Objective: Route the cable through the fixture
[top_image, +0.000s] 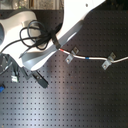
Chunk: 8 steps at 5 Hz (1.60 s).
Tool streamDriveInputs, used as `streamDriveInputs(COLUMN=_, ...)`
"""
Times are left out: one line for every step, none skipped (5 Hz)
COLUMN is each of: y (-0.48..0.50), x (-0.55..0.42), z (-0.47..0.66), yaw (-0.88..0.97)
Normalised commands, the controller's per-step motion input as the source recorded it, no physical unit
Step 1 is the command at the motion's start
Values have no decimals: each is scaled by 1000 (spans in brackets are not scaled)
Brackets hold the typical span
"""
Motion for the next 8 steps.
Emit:
streamDriveInputs(y=8, x=10, z=0, yaw=0)
streamDriveInputs(y=37, x=51, z=-257, yaw=0)
streamDriveInputs(y=187, x=61, z=-605, yaw=134)
streamDriveInputs(y=372, x=124, z=-300, yaw=314)
streamDriveInputs(y=374, x=96, z=0, yaw=537)
streamDriveInputs(y=40, x=0, z=-24, yaw=0)
streamDriveInputs(y=13, x=29, z=0, yaw=0)
streamDriveInputs(y=12, x=-5, z=0, yaw=0)
